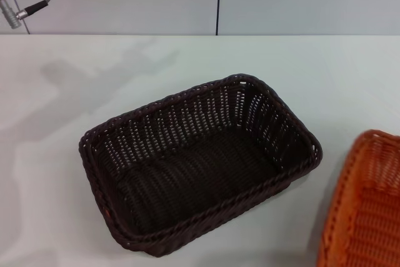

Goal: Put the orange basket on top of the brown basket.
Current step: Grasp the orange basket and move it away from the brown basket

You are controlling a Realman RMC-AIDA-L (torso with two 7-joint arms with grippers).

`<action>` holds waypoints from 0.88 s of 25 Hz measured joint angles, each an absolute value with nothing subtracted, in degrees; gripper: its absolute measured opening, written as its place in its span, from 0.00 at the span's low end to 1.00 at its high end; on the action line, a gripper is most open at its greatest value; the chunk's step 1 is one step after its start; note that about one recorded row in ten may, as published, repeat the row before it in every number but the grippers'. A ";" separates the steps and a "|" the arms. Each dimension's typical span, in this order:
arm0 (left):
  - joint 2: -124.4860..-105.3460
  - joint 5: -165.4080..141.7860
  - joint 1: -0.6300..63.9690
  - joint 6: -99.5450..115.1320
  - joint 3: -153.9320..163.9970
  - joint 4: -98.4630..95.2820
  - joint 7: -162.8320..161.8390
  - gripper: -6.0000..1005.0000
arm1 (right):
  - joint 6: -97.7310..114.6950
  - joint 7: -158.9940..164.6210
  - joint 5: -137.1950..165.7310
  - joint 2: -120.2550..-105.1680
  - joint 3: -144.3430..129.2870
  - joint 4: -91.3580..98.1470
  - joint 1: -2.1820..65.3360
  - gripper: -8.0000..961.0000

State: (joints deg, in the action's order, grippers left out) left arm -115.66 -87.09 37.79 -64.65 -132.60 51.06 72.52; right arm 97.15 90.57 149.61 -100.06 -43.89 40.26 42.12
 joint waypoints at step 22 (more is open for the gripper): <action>-115.08 -87.11 38.52 -64.18 -136.95 49.23 74.98 0.86 | 111.96 91.33 134.34 -99.19 -19.68 51.33 32.45 0.17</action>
